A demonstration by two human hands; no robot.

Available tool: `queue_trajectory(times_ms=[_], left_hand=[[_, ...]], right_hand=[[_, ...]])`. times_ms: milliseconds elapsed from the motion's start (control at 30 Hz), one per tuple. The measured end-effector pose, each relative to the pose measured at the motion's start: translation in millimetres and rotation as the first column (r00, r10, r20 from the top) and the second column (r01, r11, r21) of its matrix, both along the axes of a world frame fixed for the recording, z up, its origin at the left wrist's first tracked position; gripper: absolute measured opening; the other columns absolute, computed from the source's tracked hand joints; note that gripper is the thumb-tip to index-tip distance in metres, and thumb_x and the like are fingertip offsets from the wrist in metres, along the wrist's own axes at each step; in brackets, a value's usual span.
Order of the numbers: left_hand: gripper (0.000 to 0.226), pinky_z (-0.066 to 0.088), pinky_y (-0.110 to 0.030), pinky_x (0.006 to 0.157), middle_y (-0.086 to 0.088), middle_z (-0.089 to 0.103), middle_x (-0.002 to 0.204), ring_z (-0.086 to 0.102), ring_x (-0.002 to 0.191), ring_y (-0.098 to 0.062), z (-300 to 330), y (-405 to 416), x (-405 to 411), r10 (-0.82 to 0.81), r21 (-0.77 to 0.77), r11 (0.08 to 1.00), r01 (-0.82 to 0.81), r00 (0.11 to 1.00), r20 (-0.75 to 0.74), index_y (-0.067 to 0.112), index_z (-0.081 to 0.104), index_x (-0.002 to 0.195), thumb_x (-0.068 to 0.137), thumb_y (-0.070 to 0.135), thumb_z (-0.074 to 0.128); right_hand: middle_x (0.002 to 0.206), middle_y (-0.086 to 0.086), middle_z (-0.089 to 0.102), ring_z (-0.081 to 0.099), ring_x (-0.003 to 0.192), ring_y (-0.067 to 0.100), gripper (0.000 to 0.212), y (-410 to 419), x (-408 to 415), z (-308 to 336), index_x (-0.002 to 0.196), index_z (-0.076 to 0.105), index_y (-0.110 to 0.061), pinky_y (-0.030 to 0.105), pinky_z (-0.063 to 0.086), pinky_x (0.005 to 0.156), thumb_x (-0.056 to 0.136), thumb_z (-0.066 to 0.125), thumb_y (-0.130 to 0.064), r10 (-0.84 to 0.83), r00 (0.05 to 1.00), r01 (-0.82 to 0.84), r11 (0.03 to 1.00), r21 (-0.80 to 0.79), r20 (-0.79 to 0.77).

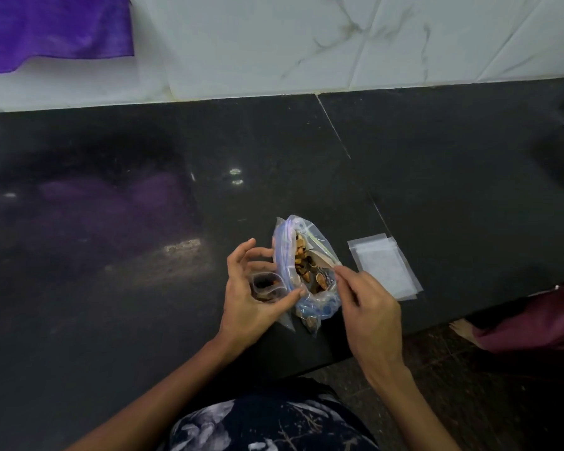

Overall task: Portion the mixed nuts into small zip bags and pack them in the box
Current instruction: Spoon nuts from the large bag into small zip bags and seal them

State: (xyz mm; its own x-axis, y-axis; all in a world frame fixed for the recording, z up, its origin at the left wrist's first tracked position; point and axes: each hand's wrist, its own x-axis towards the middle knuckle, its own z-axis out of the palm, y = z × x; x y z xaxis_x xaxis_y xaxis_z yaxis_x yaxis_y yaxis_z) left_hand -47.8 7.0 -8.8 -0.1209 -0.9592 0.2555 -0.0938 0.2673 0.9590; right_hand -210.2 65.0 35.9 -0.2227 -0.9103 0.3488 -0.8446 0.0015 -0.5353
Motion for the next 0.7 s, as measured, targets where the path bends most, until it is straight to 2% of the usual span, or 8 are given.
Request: queue_trajectory(times_ms=[167, 267, 367, 433, 500, 567, 633, 700], left_hand=[[0.094, 0.058, -0.031, 0.079, 0.027, 0.051, 0.116, 0.066, 0.100, -0.014, -0.5, 6.1, -0.2, -0.011, 0.060, 0.998, 0.011, 1.000, -0.005, 0.052, 0.026, 0.127, 0.058, 0.033, 0.087], [0.098, 0.058, -0.029, 0.079, 0.029, 0.050, 0.117, 0.064, 0.105, -0.011, -0.2, 6.9, -2.5, -0.023, 0.090, 0.996, 0.024, 1.000, -0.012, 0.052, 0.026, 0.126, 0.058, 0.025, 0.092], [0.096, 0.057, -0.027, 0.079, 0.029, 0.051, 0.116, 0.063, 0.106, -0.009, -1.2, 7.4, -3.1, -0.037, 0.114, 0.993, 0.038, 0.999, -0.011, 0.043, 0.026, 0.127, 0.059, 0.020, 0.090], [0.096, 0.055, -0.023, 0.080, 0.029, 0.051, 0.116, 0.063, 0.106, -0.008, -2.4, 7.2, -2.3, -0.046, 0.119, 0.992, 0.047, 0.999, -0.012, 0.037, 0.028, 0.128, 0.058, 0.021, 0.091], [0.094, 0.055, -0.022, 0.081, 0.026, 0.051, 0.118, 0.063, 0.106, -0.007, -1.8, 7.1, -1.7, -0.053, 0.120, 0.991, 0.055, 0.998, -0.019, 0.039, 0.028, 0.129, 0.058, 0.027, 0.090], [0.091, 0.057, -0.025, 0.079, 0.024, 0.051, 0.118, 0.063, 0.107, -0.008, -0.7, 7.0, -1.4, -0.052, 0.120, 0.991, 0.055, 0.998, -0.027, 0.048, 0.028, 0.127, 0.059, 0.032, 0.086], [0.090, 0.057, -0.025, 0.078, 0.023, 0.051, 0.119, 0.063, 0.107, -0.009, -0.1, 7.2, -1.5, -0.050, 0.119, 0.991, 0.053, 0.998, -0.024, 0.054, 0.028, 0.125, 0.059, 0.032, 0.085], [0.090, 0.056, -0.023, 0.079, 0.020, 0.051, 0.119, 0.063, 0.106, -0.009, -0.4, 7.7, -1.8, -0.044, 0.107, 0.993, 0.045, 0.999, -0.011, 0.052, 0.027, 0.127, 0.060, 0.033, 0.085]], right_hand=[[0.088, -0.002, 0.070, 0.060, 0.074, 0.000, 0.017, -10.2, 1.8, 6.6, 0.105, 0.069, -0.010, 0.010, 0.052, 0.063, 0.092, 0.058, -0.014, -0.076, 0.981, 0.060, 0.994, 0.090, 0.178], [0.085, 0.000, 0.072, 0.063, 0.071, 0.002, 0.018, -15.8, 3.1, 10.9, 0.102, 0.070, -0.010, 0.017, 0.054, 0.062, 0.093, 0.057, -0.018, -0.112, 0.969, 0.075, 0.982, 0.171, 0.219], [0.077, -0.010, 0.068, 0.062, 0.066, -0.005, 0.018, -21.2, 2.4, 11.0, 0.102, 0.071, -0.011, 0.011, 0.050, 0.058, 0.093, 0.058, -0.019, -0.211, 0.914, 0.120, 0.957, 0.264, 0.347], [0.073, -0.015, 0.065, 0.062, 0.063, -0.005, 0.017, -24.7, -1.7, 8.4, 0.102, 0.071, -0.012, 0.012, 0.048, 0.054, 0.092, 0.059, -0.018, -0.286, 0.846, 0.137, 0.932, 0.335, 0.449], [0.063, -0.012, 0.061, 0.056, 0.050, -0.003, 0.014, -26.1, -5.3, 5.9, 0.098, 0.070, -0.012, 0.013, 0.042, 0.046, 0.092, 0.058, -0.016, -0.358, 0.755, 0.131, 0.904, 0.407, 0.550], [0.053, -0.008, 0.055, 0.046, 0.039, 0.000, 0.013, -25.4, -4.9, 5.0, 0.093, 0.069, -0.009, 0.014, 0.036, 0.041, 0.093, 0.056, -0.013, -0.416, 0.612, 0.104, 0.886, 0.453, 0.673], [0.052, -0.005, 0.054, 0.040, 0.037, 0.003, 0.013, -24.4, -1.0, 5.7, 0.092, 0.067, -0.010, 0.014, 0.034, 0.037, 0.094, 0.054, -0.011, -0.451, 0.452, 0.086, 0.881, 0.466, 0.769], [0.056, -0.003, 0.056, 0.039, 0.037, 0.004, 0.012, -22.5, 4.2, 5.9, 0.091, 0.066, -0.013, 0.013, 0.033, 0.036, 0.094, 0.054, -0.013, -0.462, 0.377, 0.099, 0.882, 0.461, 0.802]])
